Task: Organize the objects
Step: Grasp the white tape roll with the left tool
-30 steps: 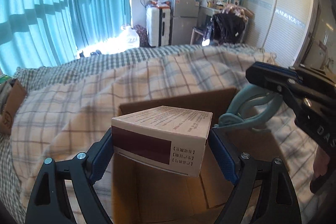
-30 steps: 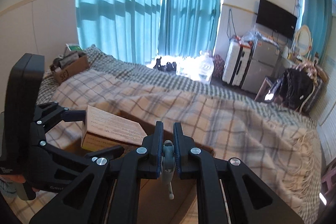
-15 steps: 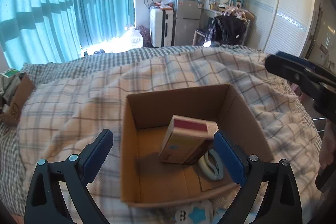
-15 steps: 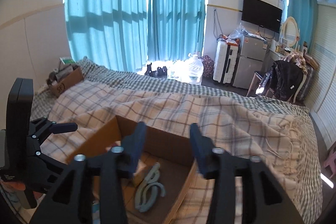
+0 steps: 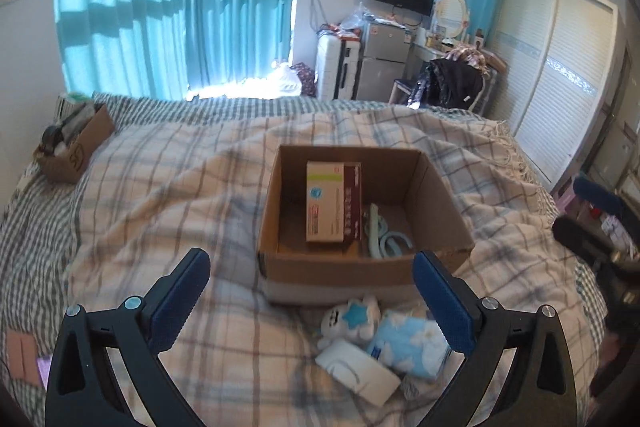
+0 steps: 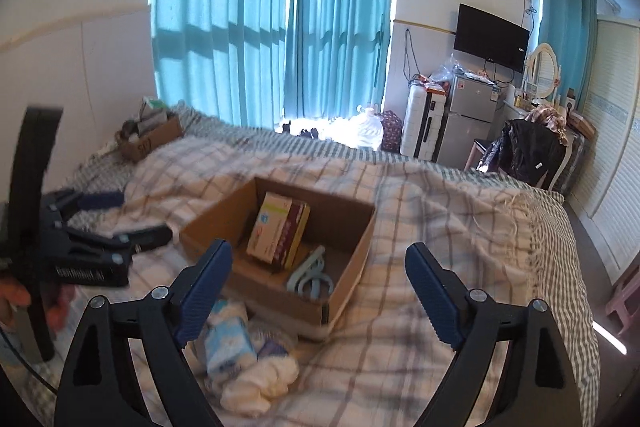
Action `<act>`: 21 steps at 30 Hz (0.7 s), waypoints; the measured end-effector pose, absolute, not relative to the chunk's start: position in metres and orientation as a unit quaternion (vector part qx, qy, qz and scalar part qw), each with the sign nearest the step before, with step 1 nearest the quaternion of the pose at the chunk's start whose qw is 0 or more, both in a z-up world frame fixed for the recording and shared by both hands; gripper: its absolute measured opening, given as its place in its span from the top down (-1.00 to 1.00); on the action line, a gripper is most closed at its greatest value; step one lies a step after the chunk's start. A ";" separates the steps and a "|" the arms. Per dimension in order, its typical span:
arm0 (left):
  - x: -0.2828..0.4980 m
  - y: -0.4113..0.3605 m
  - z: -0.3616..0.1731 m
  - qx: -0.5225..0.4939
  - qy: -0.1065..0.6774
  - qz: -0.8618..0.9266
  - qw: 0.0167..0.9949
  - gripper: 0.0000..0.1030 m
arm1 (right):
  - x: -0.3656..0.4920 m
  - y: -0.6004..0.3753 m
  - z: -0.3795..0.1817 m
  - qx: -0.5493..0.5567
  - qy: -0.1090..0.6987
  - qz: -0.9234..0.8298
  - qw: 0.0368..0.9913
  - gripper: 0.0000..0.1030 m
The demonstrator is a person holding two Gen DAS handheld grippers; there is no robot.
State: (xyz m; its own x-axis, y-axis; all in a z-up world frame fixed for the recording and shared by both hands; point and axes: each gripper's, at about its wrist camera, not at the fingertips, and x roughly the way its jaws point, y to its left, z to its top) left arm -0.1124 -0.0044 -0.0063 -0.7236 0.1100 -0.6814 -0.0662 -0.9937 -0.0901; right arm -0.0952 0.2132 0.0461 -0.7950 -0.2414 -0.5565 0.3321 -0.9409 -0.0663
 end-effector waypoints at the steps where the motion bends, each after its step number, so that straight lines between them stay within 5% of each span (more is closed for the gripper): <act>1: -0.104 -0.004 -0.015 -0.369 -0.030 0.929 0.024 -1.00 | -0.089 0.212 0.032 0.286 0.084 -0.943 0.150 -0.72; 6: -0.072 0.002 -0.053 -0.378 -0.057 0.924 0.024 -1.00 | -0.083 0.218 -0.025 0.313 0.071 -0.938 0.128 -0.72; 14: -0.069 0.042 -0.100 -0.437 -0.010 0.894 0.096 -0.95 | -0.098 0.226 -0.036 0.344 0.048 -0.929 0.129 -0.72; 17: -0.072 0.053 -0.107 -0.441 0.012 0.893 0.093 -0.67 | -0.098 0.224 -0.039 0.346 0.052 -0.928 0.128 -0.71; 19: -0.079 0.048 -0.114 -0.455 0.001 0.887 0.083 -0.29 | -0.096 0.221 -0.039 0.346 0.057 -0.928 0.127 -0.71; 21: -0.081 0.039 -0.118 -0.464 -0.034 0.879 0.106 0.30 | -0.095 0.219 -0.039 0.345 0.062 -0.928 0.125 -0.71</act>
State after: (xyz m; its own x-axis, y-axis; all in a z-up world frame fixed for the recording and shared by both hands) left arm -0.0814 0.0388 -0.1184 -0.5472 0.2179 -0.8081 -0.1548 -0.9752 -0.1582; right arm -0.0950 0.2193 -0.0388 -0.7310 -0.1893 -0.6556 0.2745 -0.9611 -0.0287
